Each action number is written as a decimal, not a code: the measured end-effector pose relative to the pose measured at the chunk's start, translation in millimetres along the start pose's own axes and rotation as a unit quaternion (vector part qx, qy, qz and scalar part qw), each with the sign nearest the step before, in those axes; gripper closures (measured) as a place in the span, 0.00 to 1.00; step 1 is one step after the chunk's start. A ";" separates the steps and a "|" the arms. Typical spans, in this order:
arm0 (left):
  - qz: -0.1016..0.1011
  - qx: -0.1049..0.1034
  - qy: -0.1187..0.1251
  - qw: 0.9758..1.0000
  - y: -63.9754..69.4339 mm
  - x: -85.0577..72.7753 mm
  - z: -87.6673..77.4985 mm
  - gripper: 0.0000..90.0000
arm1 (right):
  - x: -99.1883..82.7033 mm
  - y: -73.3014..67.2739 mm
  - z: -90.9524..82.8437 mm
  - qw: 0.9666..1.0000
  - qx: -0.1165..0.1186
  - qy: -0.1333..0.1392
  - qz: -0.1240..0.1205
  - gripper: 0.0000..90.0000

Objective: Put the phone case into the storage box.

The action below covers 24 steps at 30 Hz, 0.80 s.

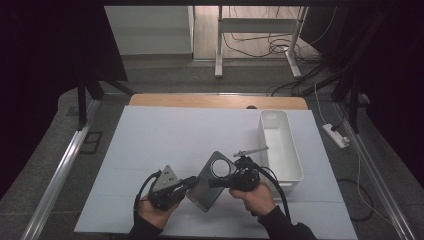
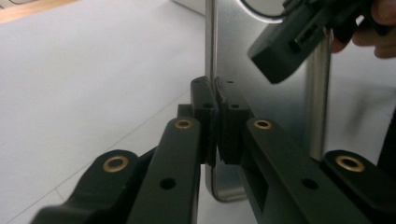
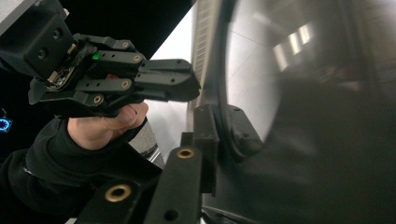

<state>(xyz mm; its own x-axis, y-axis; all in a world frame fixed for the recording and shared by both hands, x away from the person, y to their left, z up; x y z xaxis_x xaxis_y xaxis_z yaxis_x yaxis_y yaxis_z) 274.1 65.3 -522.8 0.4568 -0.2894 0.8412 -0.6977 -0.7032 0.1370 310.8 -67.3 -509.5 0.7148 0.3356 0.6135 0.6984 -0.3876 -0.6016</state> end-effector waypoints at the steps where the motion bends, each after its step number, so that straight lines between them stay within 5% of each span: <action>1: -0.001 -0.002 -0.003 1.000 0.0 -0.2 0.6 0.95 | -0.1 -0.1 -0.3 1.000 -0.002 -0.001 0.000 0.95; 3: -0.010 -0.010 -0.013 1.000 -1.4 -0.8 1.6 0.94 | -0.3 -0.6 -0.7 1.000 -0.008 0.000 -0.004 0.95; 8: -0.034 -0.024 -0.020 0.999 -9.7 -1.7 0.8 0.61 | -0.3 -0.6 -3.0 1.000 -0.019 -0.001 -0.018 0.95; 12: -0.041 -0.070 -0.032 0.996 -10.6 -3.7 -0.4 0.33 | -0.2 -2.1 -5.9 0.999 -0.020 -0.001 -0.036 0.95; 16: -0.045 -0.106 -0.044 0.992 -10.9 -8.0 -2.3 0.18 | -1.0 -3.3 -8.4 0.998 -0.031 -0.006 -0.062 0.95; 24: -0.042 -0.126 -0.057 0.989 -13.7 -14.2 -3.7 0.02 | -2.9 -3.1 -11.6 0.995 -0.040 -0.012 -0.087 0.95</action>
<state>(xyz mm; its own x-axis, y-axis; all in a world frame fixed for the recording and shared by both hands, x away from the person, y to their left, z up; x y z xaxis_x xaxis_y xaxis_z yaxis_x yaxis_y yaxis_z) 275.2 81.5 -534.7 0.5686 -0.3177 0.7588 -0.7633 -0.5476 0.3426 306.1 -77.0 -503.5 0.5853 0.4236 0.6914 0.8069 -0.3884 -0.4451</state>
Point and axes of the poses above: each handheld gripper's, and its own axes: z roughly forward along the jaws, x roughly out of its top, y roughly to its right, the point moved 8 cm from there along z, roughly forward along the jaws, and after that the axes turned 4 degrees about -z, right-handed, at the moved point
